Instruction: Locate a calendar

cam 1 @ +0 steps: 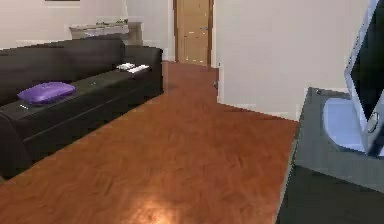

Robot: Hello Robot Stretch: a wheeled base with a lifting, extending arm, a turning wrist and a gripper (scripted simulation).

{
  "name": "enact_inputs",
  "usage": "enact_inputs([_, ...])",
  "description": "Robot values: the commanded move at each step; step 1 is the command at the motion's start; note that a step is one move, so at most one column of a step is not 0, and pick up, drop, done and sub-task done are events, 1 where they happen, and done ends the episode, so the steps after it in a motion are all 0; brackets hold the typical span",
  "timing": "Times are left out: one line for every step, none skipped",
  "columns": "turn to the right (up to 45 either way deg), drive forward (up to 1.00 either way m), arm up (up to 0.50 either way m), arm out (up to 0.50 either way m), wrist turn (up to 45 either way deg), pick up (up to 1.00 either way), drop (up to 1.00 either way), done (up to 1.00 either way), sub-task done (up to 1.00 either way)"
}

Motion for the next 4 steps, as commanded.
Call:
enact_inputs([-45.0,0.0,0.0,0.0,0.0,0.0,0.0,0.0,0.0])
enact_inputs([-15.0,0.0,0.0,0.0,0.0,0.0,0.0,0.0,0.0])
enact_inputs([0.0,0.3,0.0,0.0,0.0,0.0,0.0,0.0,0.0])
enact_inputs([-6.0,0.0,0.0,0.0,0.0,0.0,0.0,0.0,0.0])
